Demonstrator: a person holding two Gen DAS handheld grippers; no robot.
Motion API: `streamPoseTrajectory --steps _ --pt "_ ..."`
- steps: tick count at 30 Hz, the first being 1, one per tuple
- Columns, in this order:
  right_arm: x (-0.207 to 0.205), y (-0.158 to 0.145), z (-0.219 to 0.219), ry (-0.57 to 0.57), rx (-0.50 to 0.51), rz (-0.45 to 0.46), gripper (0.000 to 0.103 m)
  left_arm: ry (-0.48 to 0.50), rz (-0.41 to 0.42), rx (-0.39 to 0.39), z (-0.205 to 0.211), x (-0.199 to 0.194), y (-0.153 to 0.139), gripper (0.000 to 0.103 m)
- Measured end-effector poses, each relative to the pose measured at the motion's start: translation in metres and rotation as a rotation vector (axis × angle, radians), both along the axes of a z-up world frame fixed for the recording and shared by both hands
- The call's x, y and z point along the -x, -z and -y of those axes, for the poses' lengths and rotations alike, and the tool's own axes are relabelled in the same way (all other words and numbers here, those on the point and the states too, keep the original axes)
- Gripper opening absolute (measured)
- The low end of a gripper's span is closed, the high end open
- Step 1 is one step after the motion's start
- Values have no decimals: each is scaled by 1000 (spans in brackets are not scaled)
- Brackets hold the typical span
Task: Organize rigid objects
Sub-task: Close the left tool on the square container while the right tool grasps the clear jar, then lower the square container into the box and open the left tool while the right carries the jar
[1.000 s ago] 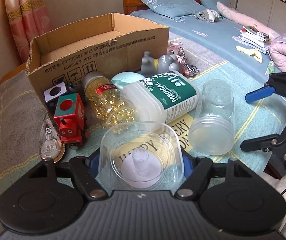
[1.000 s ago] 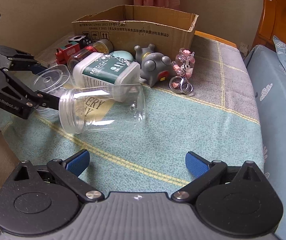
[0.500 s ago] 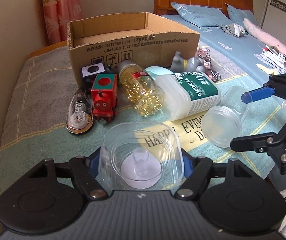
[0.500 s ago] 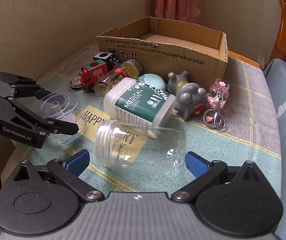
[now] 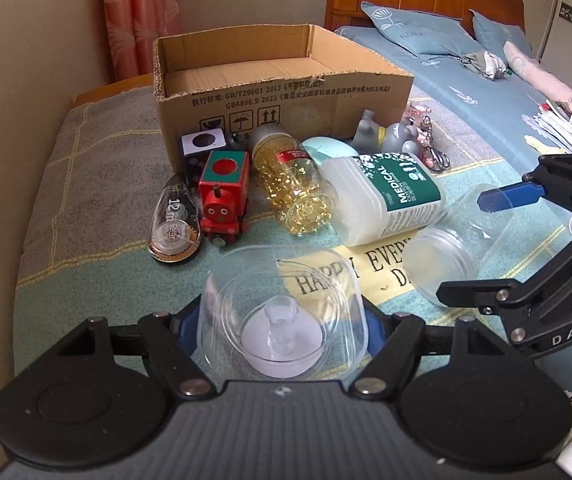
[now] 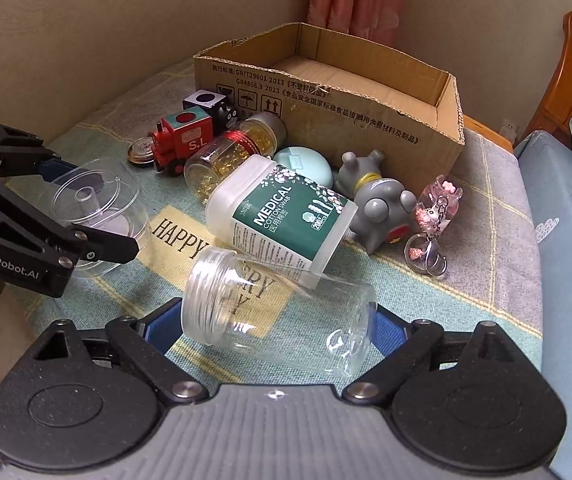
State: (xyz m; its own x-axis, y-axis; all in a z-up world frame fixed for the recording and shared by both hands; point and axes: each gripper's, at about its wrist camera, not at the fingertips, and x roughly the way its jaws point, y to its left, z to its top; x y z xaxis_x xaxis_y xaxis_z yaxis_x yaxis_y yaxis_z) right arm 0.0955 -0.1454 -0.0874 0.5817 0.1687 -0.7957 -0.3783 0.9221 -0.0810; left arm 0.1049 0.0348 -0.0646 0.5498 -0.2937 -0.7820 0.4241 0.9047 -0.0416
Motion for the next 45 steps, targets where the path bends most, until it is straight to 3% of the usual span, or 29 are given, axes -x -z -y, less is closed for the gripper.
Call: streamPoseTrajectory --steps 6,13,26,28,29,30,34,45 --pt "-1 -32 12 -31 -16 43 93 16 59 14 7 -3 -37 74" --pt "-18 -65 25 -43 -33 105 93 28 153 -2 24 -40 -75 74" --pt "-91 -117 40 -22 -33 185 93 -52 155 -65 54 -199 -97 74" --pt "-100 -123 39 -16 -27 195 93 -87 175 -71 56 -215 -93 78" --pt "-104 -124 39 -17 -24 196 93 -103 182 -75 56 -221 -91 90" --pt "-108 -125 37 -17 -18 199 93 -121 201 -75 56 -224 -90 96" --pt "-120 -125 32 -22 -1 195 93 -150 203 -59 49 -227 -88 96" --pt "-161 -114 25 -46 23 168 93 -187 249 -13 21 -168 -97 101"
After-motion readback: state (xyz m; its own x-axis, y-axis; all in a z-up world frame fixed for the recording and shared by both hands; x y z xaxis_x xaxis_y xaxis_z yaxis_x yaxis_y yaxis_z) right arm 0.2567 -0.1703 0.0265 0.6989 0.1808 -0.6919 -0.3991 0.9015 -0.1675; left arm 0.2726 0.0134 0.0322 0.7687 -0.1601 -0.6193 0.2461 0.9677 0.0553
